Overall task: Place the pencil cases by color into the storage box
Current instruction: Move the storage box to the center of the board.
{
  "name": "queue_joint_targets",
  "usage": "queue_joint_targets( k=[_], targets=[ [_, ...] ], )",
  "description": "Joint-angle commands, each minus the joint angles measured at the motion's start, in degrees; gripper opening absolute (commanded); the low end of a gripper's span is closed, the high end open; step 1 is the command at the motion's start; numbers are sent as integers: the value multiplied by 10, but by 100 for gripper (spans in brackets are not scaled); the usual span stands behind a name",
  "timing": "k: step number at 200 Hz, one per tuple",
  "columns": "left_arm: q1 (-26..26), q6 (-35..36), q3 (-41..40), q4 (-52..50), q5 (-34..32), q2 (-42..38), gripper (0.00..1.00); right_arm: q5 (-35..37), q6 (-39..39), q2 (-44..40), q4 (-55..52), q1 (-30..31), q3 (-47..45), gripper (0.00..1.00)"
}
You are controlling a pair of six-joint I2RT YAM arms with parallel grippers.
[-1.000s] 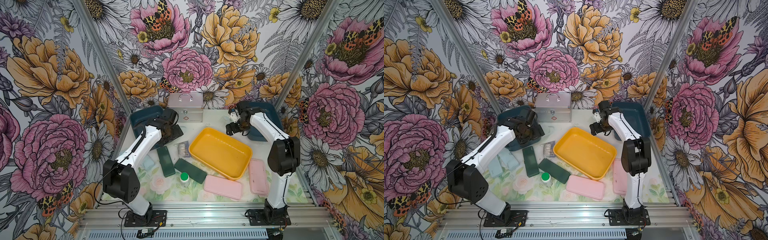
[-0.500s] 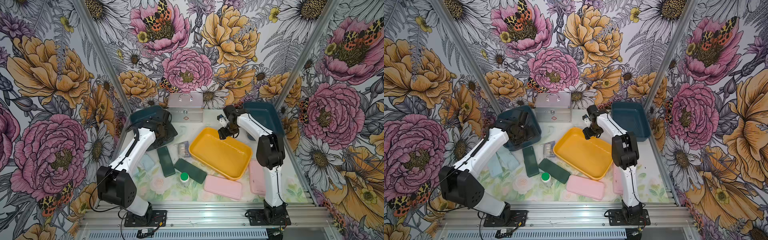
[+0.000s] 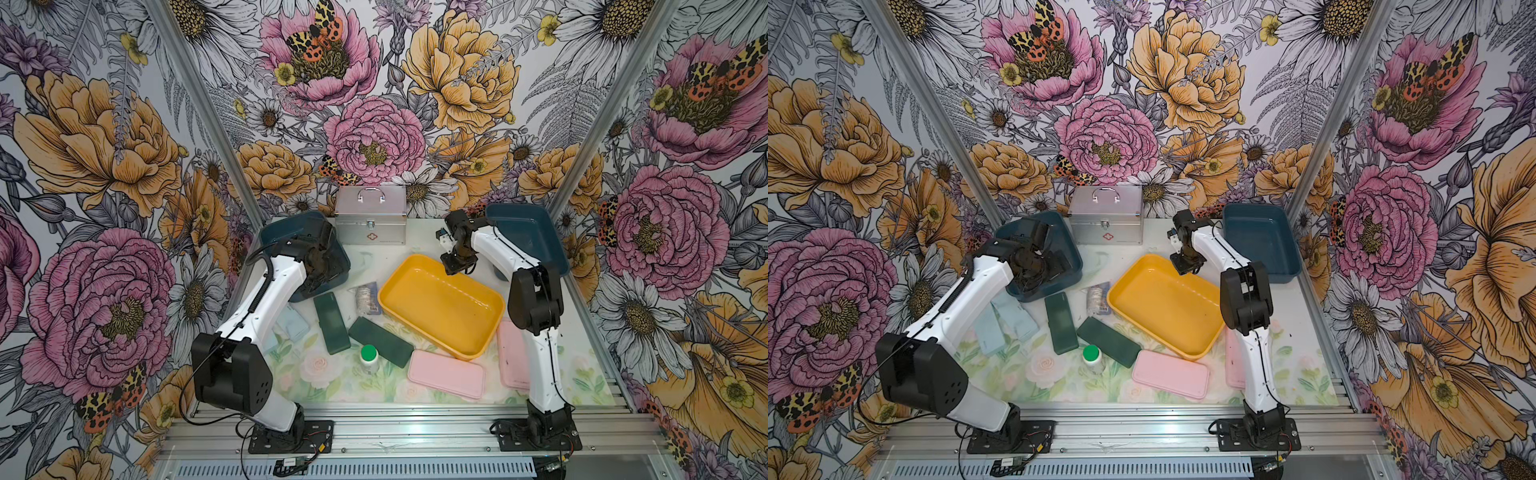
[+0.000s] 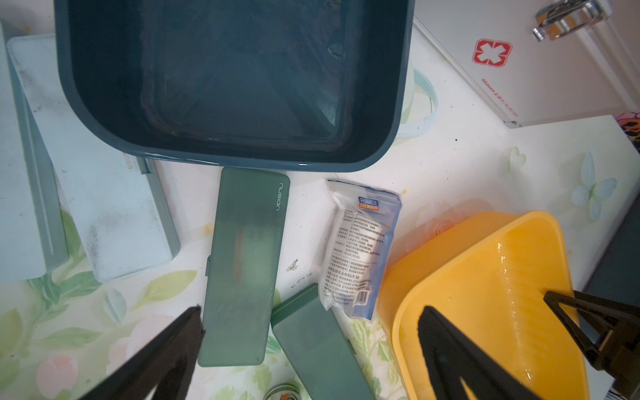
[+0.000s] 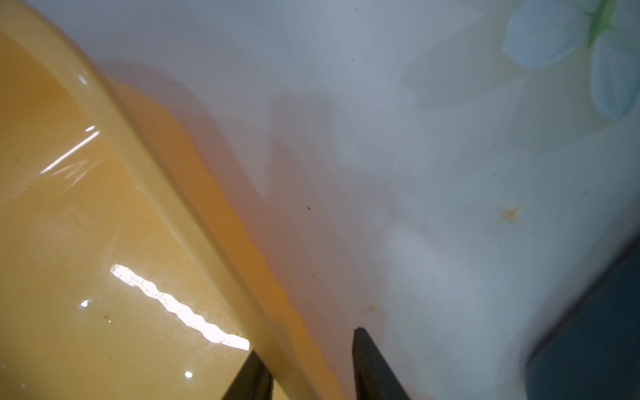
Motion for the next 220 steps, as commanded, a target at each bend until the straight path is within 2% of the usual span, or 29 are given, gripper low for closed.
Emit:
queue_joint_targets(
  k=[1,64,100,165,220],
  targets=[
    [6,18,2,12,15,-10,99,13,18,12,-1,-1,25,35],
    [8,22,1,22,20,-9,99,7,54,19,-5,-15,34,27],
    [9,23,-1,26,21,-6,99,-12,64,47,-37,-28,66,19],
    [10,25,1,31,24,-1,99,0,84,48,-42,-44,82,15],
    [10,27,5,39,28,10,99,2,126,36,-67,-87,104,15]
  ],
)
